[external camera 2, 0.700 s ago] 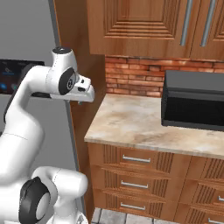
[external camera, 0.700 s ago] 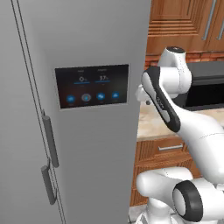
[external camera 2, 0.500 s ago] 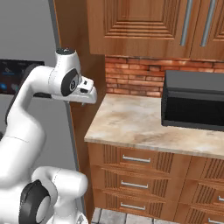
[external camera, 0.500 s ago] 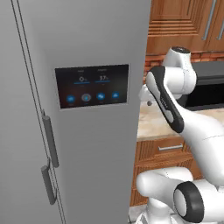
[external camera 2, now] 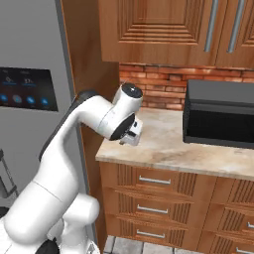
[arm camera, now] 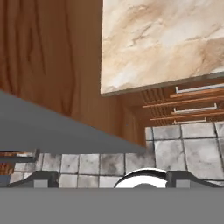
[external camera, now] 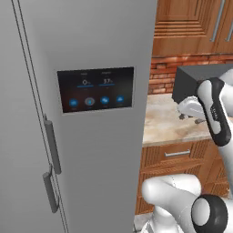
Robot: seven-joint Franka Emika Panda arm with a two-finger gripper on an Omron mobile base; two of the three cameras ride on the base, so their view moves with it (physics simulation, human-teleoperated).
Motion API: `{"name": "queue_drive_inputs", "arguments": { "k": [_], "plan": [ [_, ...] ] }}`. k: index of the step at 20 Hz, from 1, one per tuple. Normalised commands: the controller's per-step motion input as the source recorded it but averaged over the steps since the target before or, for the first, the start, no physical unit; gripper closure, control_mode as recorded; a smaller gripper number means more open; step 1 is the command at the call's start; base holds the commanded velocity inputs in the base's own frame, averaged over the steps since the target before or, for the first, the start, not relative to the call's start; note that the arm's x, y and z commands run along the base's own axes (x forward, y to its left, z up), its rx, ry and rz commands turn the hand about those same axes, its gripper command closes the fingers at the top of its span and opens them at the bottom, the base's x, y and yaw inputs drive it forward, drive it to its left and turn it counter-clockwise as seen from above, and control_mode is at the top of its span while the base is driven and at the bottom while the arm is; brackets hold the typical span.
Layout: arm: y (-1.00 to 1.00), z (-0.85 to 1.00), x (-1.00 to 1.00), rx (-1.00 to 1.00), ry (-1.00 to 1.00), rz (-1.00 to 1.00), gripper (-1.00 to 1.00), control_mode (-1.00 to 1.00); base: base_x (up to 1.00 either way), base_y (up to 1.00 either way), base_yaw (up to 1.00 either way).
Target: Take the pizza cutter from the drawer on the right and place it on the dining counter for cutting.
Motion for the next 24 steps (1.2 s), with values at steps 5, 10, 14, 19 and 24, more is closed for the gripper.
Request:
{"name": "queue_drive_inputs", "arguments": {
  "k": [5, 10, 14, 19, 24],
  "plan": [
    [-0.80, -0.53, -0.01, 0.55, 0.02, -0.42, -1.00, -1.00, 0.00, 0.00, 0.00],
    [-0.88, -0.42, -0.25, 0.57, 0.25, -0.37, -1.00, -1.00, 0.00, 0.00, 0.00],
    [-0.79, -0.67, -0.15, 0.48, 0.22, -0.38, -1.00, -1.00, 0.00, 0.00, 0.00],
    [-0.59, -0.97, 0.02, 0.27, -0.06, -0.24, -1.00, -1.00, 0.00, 0.00, 0.00],
    [-0.03, -0.63, 0.18, 0.00, -0.23, -0.03, -1.00, -1.00, 0.00, 0.00, 0.00]
  ]
}}
